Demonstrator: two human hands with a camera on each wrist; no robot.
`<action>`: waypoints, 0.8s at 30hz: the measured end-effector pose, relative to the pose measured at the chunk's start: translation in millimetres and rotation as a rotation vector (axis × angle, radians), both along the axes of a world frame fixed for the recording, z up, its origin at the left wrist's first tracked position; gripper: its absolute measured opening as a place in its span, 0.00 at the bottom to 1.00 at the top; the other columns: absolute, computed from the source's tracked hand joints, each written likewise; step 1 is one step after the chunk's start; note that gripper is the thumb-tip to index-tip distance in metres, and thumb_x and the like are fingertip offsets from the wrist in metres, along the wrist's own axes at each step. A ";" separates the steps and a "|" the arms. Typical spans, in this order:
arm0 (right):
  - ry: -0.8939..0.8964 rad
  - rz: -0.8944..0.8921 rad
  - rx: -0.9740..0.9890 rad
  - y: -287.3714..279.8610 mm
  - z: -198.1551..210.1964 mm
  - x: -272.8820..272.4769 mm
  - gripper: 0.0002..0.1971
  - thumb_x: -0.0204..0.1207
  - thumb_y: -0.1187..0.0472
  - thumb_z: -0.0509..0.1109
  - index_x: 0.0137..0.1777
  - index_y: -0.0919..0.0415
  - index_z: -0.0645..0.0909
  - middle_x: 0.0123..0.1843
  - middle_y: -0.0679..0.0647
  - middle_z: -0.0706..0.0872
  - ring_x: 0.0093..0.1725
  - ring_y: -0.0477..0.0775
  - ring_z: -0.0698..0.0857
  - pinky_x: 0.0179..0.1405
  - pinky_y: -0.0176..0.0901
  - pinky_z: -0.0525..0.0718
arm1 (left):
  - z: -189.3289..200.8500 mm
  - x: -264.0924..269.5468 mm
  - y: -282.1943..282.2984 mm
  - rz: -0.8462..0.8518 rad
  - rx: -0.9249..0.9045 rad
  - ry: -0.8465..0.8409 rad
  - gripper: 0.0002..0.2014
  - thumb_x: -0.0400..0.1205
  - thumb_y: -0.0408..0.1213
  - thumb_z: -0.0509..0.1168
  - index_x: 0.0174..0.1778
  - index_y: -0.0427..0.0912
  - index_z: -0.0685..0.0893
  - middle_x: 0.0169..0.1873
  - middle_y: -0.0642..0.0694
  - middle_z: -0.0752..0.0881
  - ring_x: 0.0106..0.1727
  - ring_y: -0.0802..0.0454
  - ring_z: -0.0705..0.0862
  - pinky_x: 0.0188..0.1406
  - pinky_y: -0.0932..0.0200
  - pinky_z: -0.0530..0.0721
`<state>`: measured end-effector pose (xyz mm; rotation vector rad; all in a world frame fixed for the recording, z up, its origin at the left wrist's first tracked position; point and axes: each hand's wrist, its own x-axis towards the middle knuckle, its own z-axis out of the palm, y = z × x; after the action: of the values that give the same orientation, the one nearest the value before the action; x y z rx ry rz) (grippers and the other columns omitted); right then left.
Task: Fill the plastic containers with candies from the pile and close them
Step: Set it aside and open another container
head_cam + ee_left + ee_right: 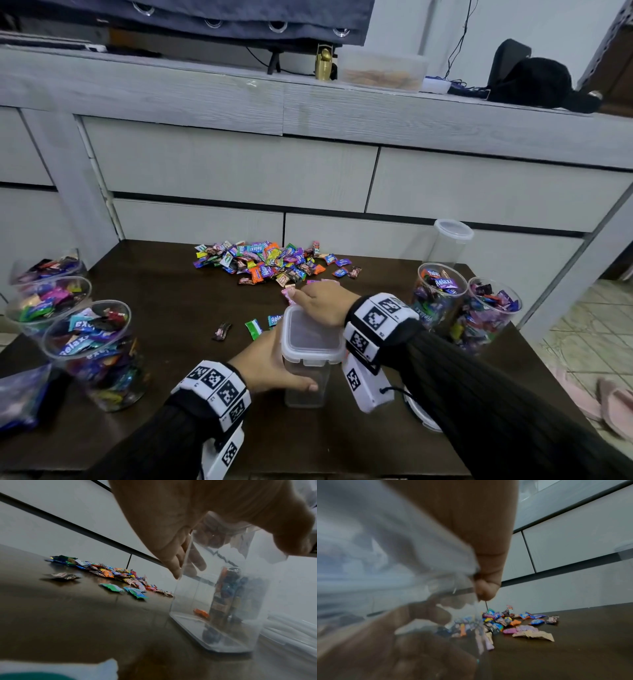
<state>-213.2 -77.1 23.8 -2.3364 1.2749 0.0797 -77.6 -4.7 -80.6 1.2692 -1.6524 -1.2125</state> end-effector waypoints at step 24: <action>-0.156 -0.167 0.493 -16.5 -1.9 -55.3 0.23 0.73 0.40 0.71 0.40 0.63 0.79 0.32 0.60 0.85 0.23 0.53 0.85 0.25 0.40 0.84 | -9.4 -1.1 -0.3 0.073 -0.133 -0.075 0.51 0.54 0.60 0.85 0.69 0.80 0.62 0.67 0.72 0.78 0.70 0.74 0.75 0.68 0.73 0.74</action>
<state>-268.5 -93.6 21.9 -1.7792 1.2063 0.1368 -78.7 -4.9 -90.0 1.2935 -1.6951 -1.0050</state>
